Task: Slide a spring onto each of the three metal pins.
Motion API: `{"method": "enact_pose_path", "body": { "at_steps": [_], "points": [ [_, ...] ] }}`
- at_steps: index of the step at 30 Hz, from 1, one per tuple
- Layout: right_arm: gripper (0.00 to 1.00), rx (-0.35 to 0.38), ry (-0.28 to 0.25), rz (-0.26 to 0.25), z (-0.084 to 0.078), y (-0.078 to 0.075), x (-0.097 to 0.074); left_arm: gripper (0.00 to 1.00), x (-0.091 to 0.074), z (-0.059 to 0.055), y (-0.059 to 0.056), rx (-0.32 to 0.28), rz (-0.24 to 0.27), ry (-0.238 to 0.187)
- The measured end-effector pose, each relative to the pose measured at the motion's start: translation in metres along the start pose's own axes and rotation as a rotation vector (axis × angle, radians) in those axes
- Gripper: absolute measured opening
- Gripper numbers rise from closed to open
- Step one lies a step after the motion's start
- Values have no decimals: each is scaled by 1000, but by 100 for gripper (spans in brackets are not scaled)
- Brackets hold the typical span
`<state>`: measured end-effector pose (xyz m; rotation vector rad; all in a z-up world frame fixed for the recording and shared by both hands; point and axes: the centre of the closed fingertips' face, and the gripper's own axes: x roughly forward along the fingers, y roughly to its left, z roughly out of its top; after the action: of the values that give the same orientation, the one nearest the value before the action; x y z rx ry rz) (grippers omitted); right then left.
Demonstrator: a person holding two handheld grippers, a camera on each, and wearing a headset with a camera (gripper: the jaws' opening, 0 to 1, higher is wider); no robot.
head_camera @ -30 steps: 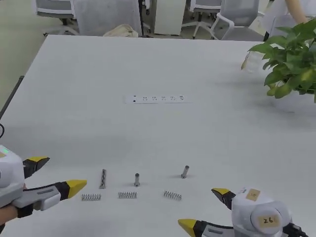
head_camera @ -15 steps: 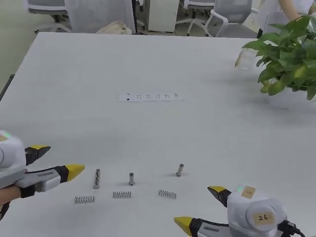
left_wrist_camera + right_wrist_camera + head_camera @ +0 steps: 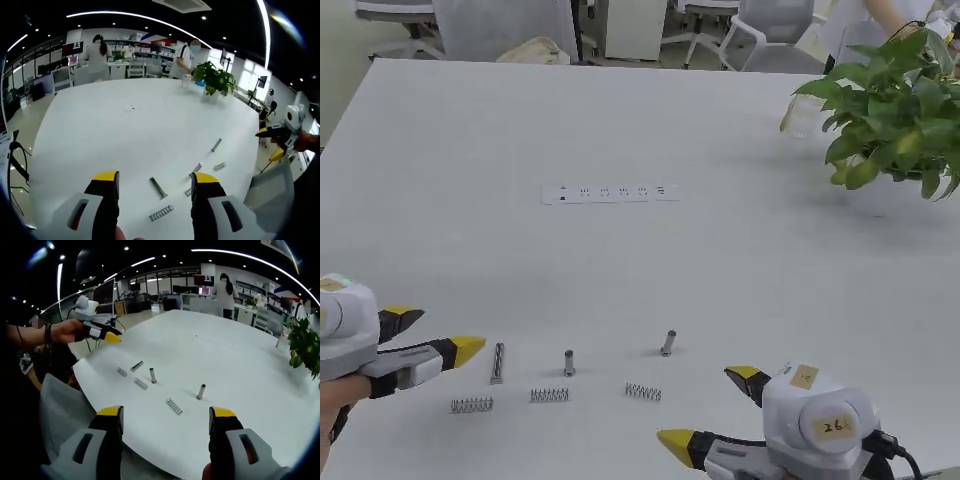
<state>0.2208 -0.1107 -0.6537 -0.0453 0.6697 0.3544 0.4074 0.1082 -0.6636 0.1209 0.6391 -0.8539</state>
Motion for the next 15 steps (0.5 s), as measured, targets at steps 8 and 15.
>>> {"method": "enact_pose_path", "body": {
  "at_steps": [8,15],
  "points": [
    [68,2,7,-2,-2,-1,-2,48,19,-11,5,-47,-2,35],
    [68,2,13,1,-2,-2,-1,42,38,-24,7,-91,3,65]
  ]
}}
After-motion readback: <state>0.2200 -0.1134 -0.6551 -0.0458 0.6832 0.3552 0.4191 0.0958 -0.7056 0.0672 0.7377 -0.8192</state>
